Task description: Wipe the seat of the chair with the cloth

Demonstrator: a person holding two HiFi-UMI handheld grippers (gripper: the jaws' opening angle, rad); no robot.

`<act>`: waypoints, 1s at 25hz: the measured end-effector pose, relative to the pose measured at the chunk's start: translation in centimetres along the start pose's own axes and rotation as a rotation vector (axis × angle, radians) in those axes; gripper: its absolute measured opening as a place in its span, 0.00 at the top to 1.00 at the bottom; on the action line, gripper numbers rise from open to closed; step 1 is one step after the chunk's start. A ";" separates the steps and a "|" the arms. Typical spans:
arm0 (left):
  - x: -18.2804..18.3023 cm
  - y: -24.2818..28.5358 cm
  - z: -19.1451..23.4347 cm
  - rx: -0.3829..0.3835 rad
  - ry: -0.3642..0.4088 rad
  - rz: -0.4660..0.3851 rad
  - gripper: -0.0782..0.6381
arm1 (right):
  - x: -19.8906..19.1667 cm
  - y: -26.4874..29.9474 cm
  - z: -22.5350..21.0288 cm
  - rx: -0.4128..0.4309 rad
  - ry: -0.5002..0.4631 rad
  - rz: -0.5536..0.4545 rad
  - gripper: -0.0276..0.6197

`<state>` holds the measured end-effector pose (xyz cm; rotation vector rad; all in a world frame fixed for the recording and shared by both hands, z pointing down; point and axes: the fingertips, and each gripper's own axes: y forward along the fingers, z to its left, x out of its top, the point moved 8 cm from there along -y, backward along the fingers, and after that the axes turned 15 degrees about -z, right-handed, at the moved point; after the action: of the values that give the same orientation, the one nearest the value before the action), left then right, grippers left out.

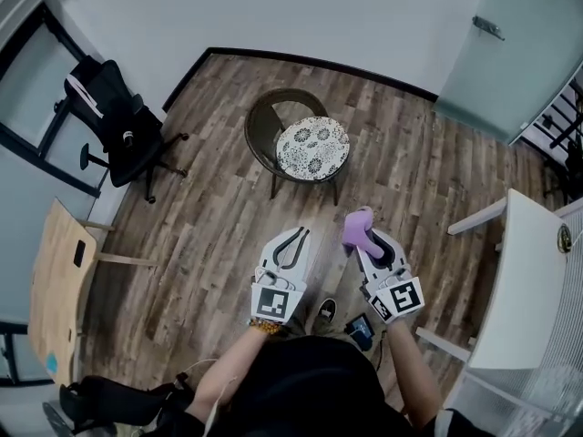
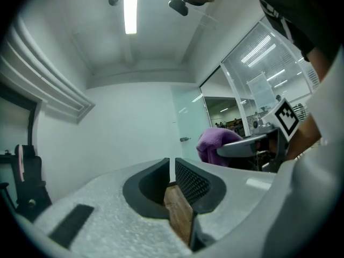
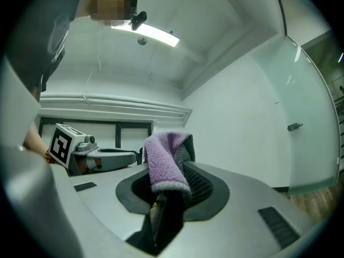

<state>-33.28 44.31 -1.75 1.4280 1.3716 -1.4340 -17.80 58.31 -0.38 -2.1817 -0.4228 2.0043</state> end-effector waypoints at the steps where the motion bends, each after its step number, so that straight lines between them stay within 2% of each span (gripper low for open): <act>1: -0.5 0.6 0.1 0.009 -0.003 0.006 0.83 | -0.3 0.4 -0.7 0.006 0.004 0.005 0.80; 8: -5.1 5.1 3.1 0.069 -0.037 0.030 0.83 | -3.1 5.8 -5.0 0.055 0.009 0.062 0.80; 15: -8.1 12.3 9.7 0.128 -0.062 0.013 0.83 | -4.4 15.1 -9.2 0.130 -0.022 0.126 0.80; 19: -9.8 16.2 13.7 0.128 -0.023 0.002 0.83 | -5.6 20.7 -11.9 0.137 -0.015 0.141 0.80; 22: -11.0 17.8 16.2 0.183 -0.075 0.022 0.83 | -6.9 23.8 -13.2 0.134 0.000 0.163 0.80; 25: -12.5 19.4 18.2 0.212 -0.094 0.044 0.83 | -8.1 26.9 -14.7 0.151 0.013 0.174 0.80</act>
<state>-17.12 20.30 3.46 1.4916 1.1504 -1.6359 -0.92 31.52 0.80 -2.2038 -0.0779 2.0321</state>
